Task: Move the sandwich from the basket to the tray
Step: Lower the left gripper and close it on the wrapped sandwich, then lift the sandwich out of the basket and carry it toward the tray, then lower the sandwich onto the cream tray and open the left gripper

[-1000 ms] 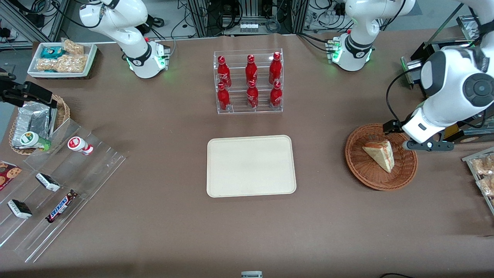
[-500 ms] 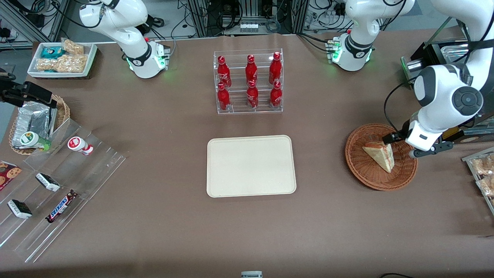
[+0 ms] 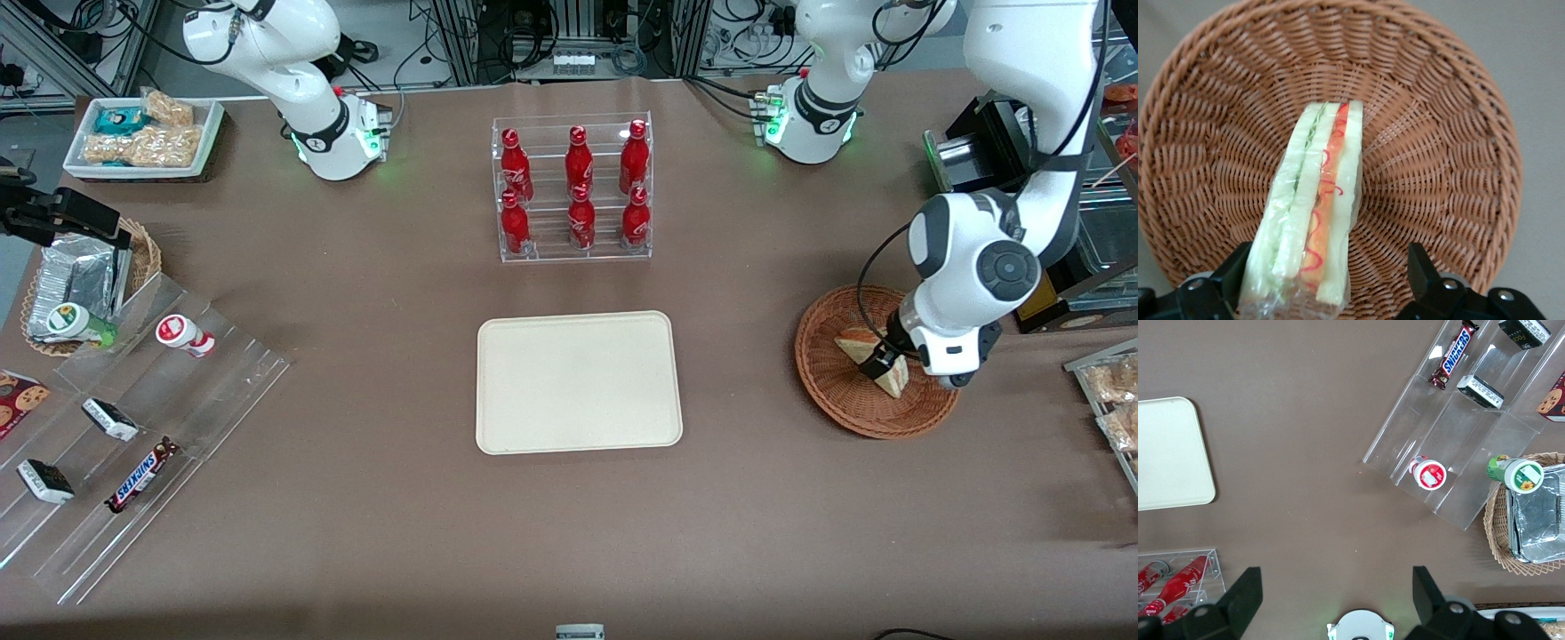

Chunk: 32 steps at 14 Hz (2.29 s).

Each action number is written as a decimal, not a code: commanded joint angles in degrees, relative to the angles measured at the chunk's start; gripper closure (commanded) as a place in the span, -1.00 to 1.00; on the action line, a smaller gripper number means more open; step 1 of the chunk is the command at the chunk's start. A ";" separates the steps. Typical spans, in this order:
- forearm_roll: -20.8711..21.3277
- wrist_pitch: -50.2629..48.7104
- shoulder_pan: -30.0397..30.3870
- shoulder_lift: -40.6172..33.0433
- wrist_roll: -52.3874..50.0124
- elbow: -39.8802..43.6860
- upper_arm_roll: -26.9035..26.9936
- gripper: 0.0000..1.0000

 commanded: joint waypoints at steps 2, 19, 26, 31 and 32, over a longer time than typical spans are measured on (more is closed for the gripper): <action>0.77 -0.27 -0.12 -0.48 -2.05 0.04 0.30 0.48; -7.85 -22.44 -29.81 20.14 1.90 45.27 -0.84 0.93; -9.25 -8.18 -38.07 26.14 6.30 45.92 -3.22 0.94; -8.64 -6.78 -39.58 28.60 5.43 45.57 -3.13 0.87; -8.64 -6.86 -39.58 28.61 5.43 45.22 -3.13 0.80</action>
